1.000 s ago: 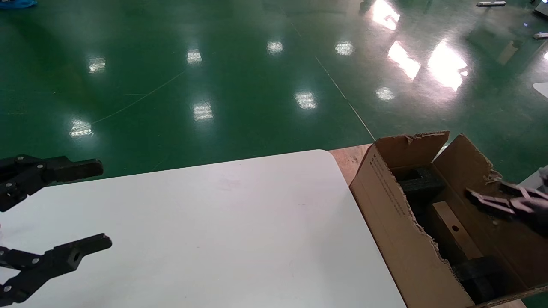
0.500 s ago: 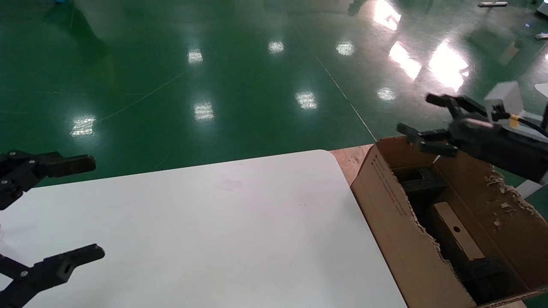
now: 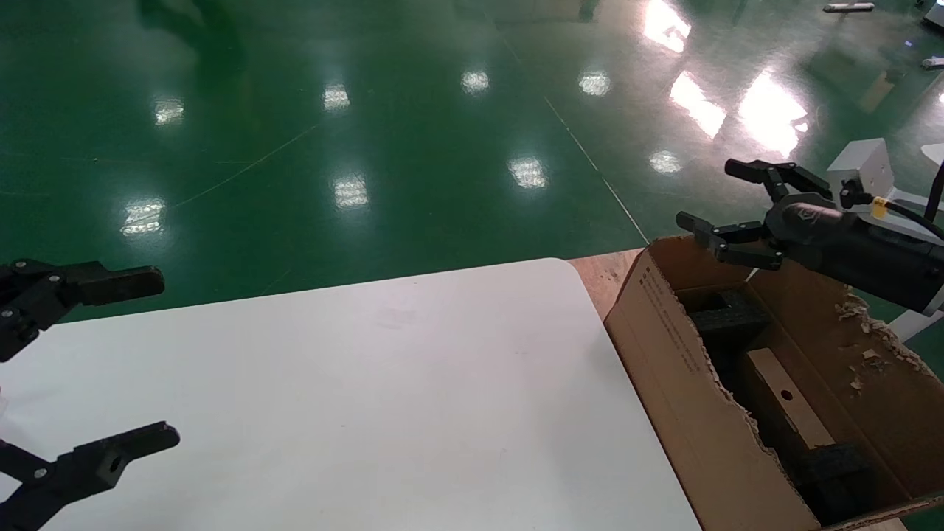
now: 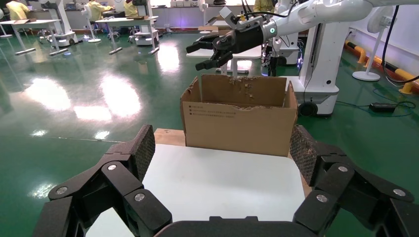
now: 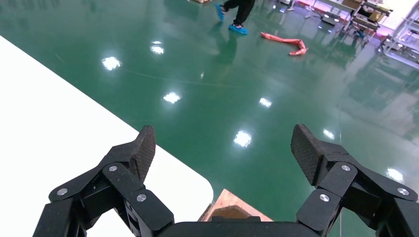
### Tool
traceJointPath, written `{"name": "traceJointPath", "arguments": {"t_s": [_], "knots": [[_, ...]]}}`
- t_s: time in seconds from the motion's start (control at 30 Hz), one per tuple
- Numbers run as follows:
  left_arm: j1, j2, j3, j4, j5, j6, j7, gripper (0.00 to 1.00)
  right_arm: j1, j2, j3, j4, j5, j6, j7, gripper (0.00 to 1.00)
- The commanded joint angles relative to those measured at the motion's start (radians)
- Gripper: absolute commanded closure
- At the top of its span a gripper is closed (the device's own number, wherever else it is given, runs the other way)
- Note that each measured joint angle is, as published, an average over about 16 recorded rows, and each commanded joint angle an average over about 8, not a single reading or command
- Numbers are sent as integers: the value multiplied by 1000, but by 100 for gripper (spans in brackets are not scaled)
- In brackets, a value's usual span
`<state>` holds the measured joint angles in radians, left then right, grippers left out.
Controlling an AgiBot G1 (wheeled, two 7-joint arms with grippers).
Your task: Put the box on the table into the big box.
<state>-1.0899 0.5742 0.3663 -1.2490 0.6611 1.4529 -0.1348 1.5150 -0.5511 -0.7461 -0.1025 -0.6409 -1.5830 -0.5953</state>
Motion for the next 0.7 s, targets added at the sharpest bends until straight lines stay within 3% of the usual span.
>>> {"name": "traceJointPath", "arguments": {"t_s": [0.03, 0.23, 0.7], "knots": [[0, 0, 0, 0, 0, 0, 0, 0, -4, 2, 0, -9, 1, 4, 0, 0], [0, 0, 0, 0, 0, 0, 0, 0, -29, -1, 25, 64, -3, 10, 43, 0], [0, 0, 0, 0, 0, 0, 0, 0, -130, -15, 134, 390, -24, 29, 225, 0]]}}
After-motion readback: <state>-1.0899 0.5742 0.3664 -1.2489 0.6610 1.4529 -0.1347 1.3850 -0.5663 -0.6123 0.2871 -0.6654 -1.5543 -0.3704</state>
